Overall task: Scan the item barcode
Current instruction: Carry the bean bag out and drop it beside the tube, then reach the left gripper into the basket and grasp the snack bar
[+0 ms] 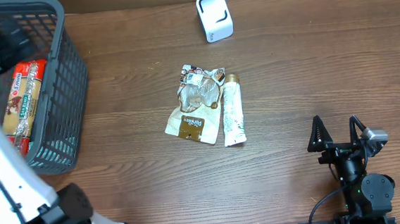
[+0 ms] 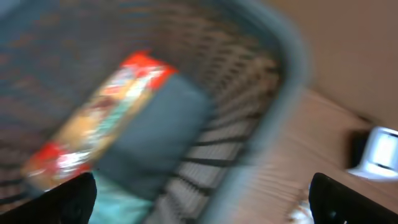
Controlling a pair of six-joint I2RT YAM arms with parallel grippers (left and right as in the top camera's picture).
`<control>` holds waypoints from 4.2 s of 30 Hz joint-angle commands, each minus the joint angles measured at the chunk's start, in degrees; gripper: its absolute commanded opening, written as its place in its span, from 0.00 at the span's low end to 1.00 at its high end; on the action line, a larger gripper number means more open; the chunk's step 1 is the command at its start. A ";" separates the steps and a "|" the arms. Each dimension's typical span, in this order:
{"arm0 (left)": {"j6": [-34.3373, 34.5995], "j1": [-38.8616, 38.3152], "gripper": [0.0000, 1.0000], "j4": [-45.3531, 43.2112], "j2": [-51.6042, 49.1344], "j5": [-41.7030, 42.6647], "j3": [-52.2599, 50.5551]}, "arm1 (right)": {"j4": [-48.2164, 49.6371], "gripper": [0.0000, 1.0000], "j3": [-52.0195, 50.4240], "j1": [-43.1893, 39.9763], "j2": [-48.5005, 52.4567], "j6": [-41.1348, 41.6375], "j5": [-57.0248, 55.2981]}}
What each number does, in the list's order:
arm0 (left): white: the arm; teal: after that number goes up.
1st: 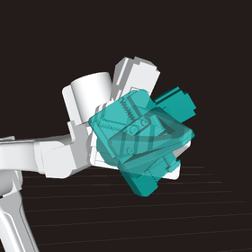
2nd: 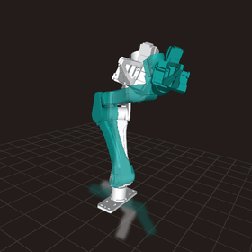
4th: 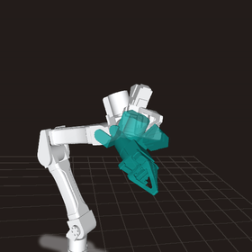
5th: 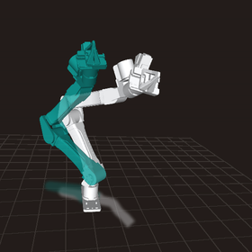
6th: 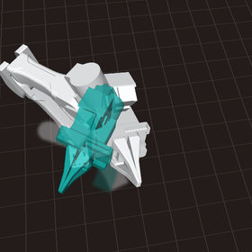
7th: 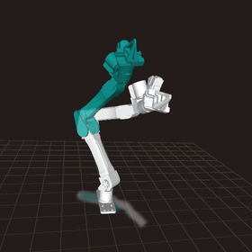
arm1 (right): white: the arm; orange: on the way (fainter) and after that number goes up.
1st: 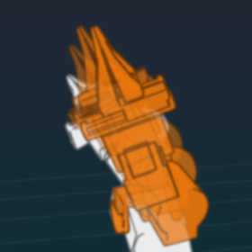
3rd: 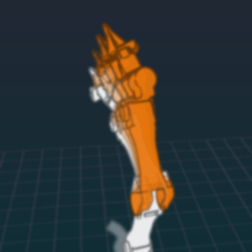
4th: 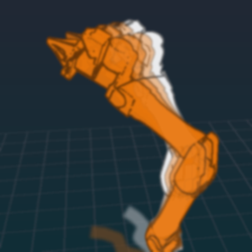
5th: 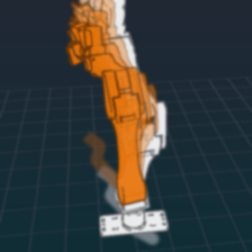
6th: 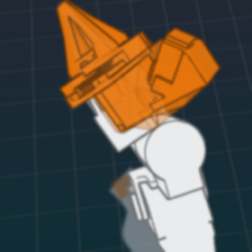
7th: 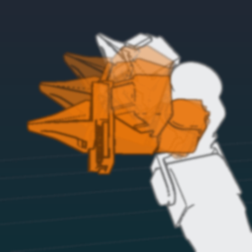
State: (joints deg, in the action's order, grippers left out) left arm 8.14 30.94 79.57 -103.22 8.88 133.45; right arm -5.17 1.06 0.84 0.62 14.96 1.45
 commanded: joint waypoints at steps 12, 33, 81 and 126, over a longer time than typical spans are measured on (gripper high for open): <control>-19.37 4.50 1.00 -21.24 -7.91 -0.55 -16.90 | 0.46 1.00 -0.59 0.28 -0.46 -0.22 -0.33; -27.41 5.60 1.00 -27.91 -28.24 -7.32 -17.16 | 0.44 1.00 -0.59 0.28 -0.46 -0.22 -0.33; -18.36 5.03 0.04 -9.90 -10.78 6.10 1.73 | 0.46 1.00 -0.59 0.28 -0.46 -0.22 -0.33; -12.39 4.68 0.21 -24.81 -27.91 2.73 -33.29 | 0.44 1.00 -0.59 0.28 -0.46 -0.22 -0.33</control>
State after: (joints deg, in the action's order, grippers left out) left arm -4.58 35.99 54.13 -128.35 11.14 103.37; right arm -5.15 1.06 0.84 0.62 14.98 1.48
